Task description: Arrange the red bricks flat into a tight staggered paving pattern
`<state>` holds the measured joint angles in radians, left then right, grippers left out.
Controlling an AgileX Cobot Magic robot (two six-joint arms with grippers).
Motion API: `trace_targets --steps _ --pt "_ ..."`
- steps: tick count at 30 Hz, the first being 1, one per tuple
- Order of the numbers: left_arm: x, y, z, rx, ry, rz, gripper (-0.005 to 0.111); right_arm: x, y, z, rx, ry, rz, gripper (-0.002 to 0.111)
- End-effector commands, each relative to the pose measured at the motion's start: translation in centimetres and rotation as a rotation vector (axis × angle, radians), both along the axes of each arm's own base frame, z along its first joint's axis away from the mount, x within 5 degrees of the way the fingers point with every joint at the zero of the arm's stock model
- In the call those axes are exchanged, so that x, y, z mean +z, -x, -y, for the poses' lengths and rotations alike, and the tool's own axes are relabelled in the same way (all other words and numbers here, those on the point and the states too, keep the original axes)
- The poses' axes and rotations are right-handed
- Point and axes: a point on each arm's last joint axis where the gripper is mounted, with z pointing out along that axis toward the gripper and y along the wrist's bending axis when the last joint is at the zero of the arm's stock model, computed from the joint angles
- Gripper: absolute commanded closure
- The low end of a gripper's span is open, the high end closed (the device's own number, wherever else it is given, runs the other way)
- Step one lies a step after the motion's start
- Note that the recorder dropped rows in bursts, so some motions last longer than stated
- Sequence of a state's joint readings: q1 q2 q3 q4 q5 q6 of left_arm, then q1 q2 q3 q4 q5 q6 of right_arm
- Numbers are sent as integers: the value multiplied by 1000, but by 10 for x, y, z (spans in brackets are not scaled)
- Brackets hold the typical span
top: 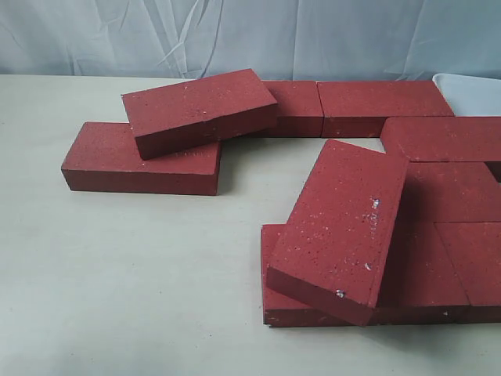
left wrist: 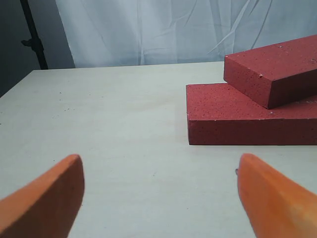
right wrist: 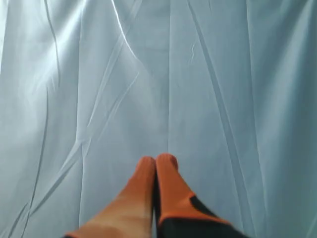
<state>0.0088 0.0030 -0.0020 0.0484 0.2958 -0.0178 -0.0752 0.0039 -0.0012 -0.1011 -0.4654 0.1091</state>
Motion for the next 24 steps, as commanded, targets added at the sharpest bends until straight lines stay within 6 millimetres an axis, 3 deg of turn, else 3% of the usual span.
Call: trace_targets --steps 1,18,20,24 --pt "0 0 0 -2 7 10 27 7 5 -1 4 11 97 109" --pt "0 0 0 -2 7 10 27 7 5 -1 5 2 98 109" --pt "0 0 0 -2 7 10 27 11 4 0 -4 -5 41 109" --pt "0 0 0 -2 7 10 27 41 10 2 -26 -16 -49 109"
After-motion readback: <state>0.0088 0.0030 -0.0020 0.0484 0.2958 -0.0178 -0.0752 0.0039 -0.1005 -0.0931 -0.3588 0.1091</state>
